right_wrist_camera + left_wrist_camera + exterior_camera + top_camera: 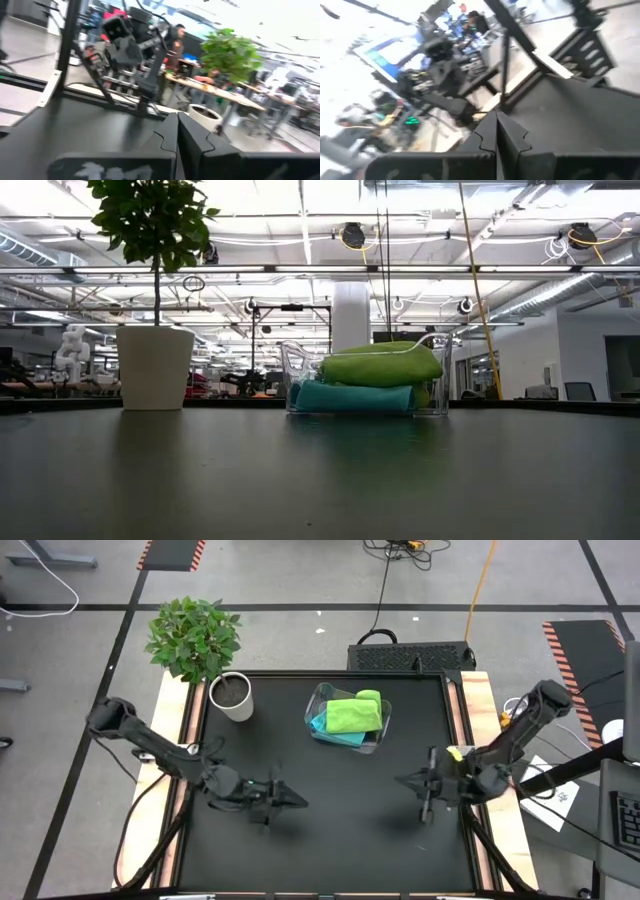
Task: Fold microfiber towels
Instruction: Return to Home Position
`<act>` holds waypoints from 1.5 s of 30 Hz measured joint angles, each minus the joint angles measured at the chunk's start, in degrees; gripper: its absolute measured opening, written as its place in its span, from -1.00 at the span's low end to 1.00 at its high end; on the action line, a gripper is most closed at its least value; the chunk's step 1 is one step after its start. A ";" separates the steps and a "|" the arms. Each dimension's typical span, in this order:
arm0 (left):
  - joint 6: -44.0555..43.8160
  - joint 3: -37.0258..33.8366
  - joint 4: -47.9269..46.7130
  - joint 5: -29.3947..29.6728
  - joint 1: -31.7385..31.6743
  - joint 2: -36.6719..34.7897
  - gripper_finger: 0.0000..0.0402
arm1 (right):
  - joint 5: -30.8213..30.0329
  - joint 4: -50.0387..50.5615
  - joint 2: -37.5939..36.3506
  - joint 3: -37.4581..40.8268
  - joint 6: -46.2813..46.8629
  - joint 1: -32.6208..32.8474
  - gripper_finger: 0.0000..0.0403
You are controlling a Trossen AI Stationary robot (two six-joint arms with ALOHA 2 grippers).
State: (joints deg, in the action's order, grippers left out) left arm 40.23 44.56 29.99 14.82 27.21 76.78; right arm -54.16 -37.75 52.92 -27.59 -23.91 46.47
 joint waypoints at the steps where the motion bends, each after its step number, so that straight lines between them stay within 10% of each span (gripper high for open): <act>1: 1.08 0.00 -0.19 1.75 0.40 -0.90 -0.98 | -2.77 0.35 -0.97 0.00 -0.90 1.72 -1.00; 12: 0.66 -0.02 -8.81 18.43 4.91 -12.52 -0.97 | -23.65 2.88 -6.65 0.08 -6.84 16.68 -1.00; 18: 0.77 -0.01 -13.64 22.75 8.60 -17.60 -0.98 | -25.39 2.82 -13.94 4.23 -9.78 22.96 -1.00; 34: -7.85 -0.07 -21.22 1.44 -3.94 -18.03 -0.98 | -2.83 0.75 -40.84 23.18 -10.58 13.49 -1.00; 45: -14.00 -0.12 -24.66 -1.53 -12.05 -19.64 -0.96 | -4.72 14.28 -50.01 24.77 -0.03 7.40 -1.00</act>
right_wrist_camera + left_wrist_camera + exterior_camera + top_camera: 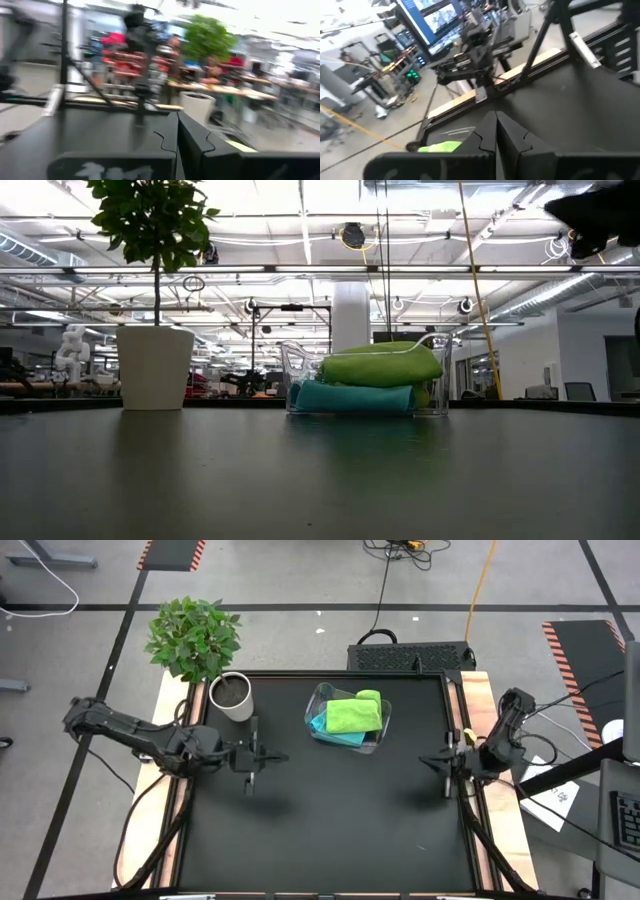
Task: Fold microfiber towels
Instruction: Return to Home Position
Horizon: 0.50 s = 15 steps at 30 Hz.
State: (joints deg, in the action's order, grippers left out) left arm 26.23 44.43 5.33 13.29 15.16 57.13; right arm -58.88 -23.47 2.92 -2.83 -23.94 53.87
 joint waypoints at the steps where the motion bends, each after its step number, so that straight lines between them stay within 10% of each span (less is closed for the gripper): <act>1: -0.58 -0.49 -0.05 -1.03 -0.30 -0.35 -0.96 | -1.91 0.76 -0.76 0.04 0.14 -0.54 -1.00; 10: -2.33 -13.67 8.84 -4.52 -1.73 -6.86 -0.96 | -0.20 8.44 -2.76 0.11 3.10 -4.81 -1.00; 15: -3.57 -20.01 12.64 -6.51 -1.73 -11.72 -0.98 | 20.64 16.82 -2.71 -0.55 6.36 -7.90 -1.00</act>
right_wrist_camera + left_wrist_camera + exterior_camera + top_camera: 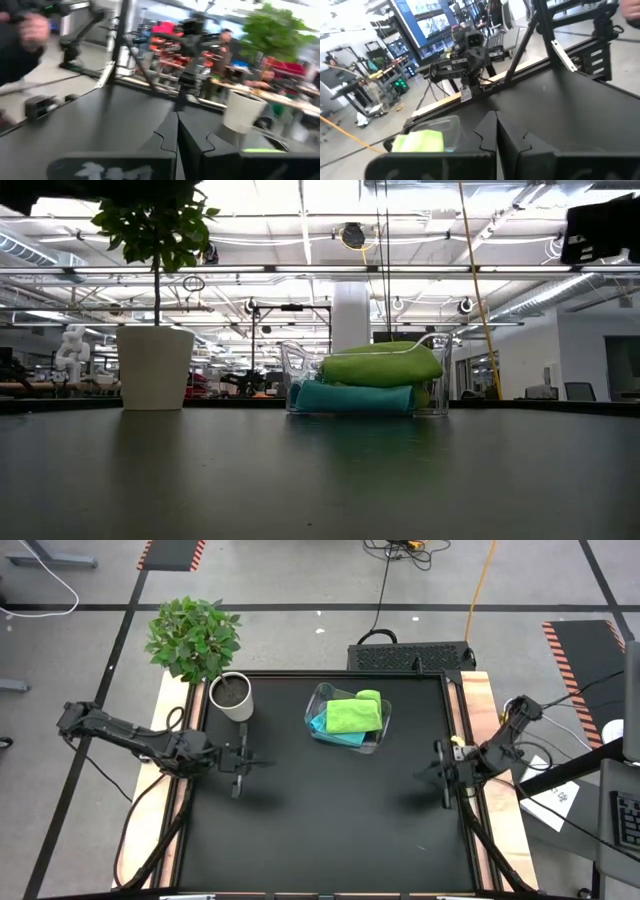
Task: Fold microfiber towels
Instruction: Return to Home Position
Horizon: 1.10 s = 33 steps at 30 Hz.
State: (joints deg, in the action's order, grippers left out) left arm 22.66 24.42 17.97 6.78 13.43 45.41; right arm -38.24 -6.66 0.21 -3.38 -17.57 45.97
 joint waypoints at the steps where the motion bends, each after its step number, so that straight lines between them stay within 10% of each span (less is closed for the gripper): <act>1: -0.46 -0.75 -0.03 -0.19 -0.01 -0.75 -0.97 | 0.37 -0.07 -0.01 -0.08 1.04 -1.36 -1.00; 8: -2.19 -2.25 -0.23 -0.68 -0.02 -2.35 -0.99 | 4.55 1.84 -0.06 -1.55 2.76 -14.59 -1.00; 33: -6.29 -3.98 -8.72 -0.70 0.05 -2.35 -0.98 | 48.13 -2.30 4.00 1.59 17.53 -63.40 -1.00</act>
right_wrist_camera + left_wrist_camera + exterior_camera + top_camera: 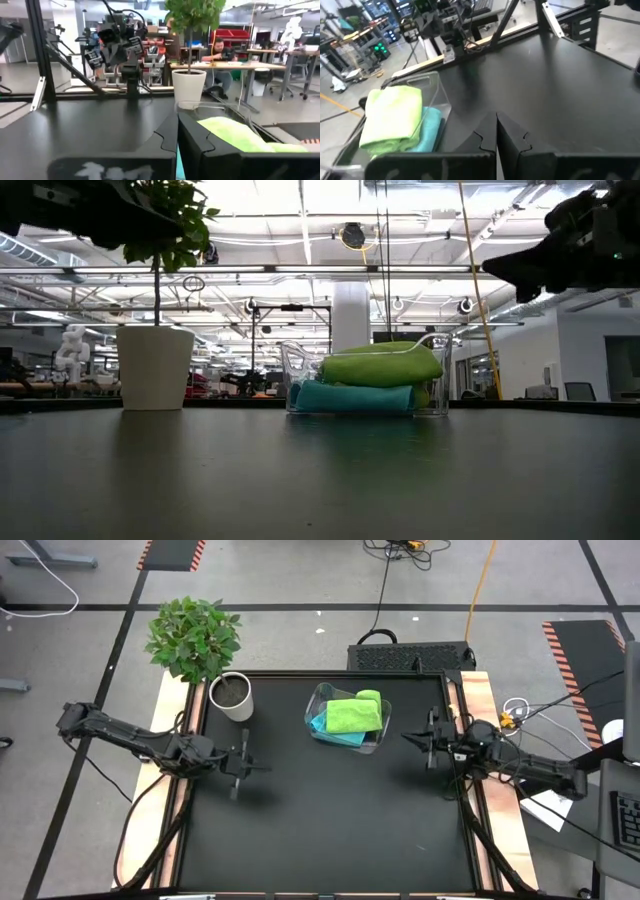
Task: Fold microfiber towels
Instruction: Return to Home Position
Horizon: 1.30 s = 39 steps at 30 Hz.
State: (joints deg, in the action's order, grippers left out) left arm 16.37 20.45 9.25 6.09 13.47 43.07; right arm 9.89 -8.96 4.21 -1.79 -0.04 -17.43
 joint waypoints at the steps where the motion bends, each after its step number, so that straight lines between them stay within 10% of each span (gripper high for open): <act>1: -0.44 -0.71 0.75 0.59 0.00 -0.04 -0.97 | 1.17 -0.67 0.51 0.28 0.11 -1.03 -1.00; 22: 4.90 -9.56 7.39 -3.69 -8.21 -2.13 -0.99 | 9.95 -1.11 2.25 0.84 0.31 -7.72 -1.00; 31: 2.31 -14.25 14.39 -19.46 -16.78 -18.80 -0.98 | 9.97 -1.11 2.25 0.91 1.54 -7.72 -1.00; 39: -0.69 -16.15 2.02 -20.66 -20.15 -32.11 -0.98 | 11.40 -0.21 2.27 0.91 2.10 -7.72 -1.00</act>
State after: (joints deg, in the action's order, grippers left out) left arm 15.67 4.30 11.27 -14.57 -6.67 10.96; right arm 21.28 -9.17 6.48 -0.88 2.06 -25.15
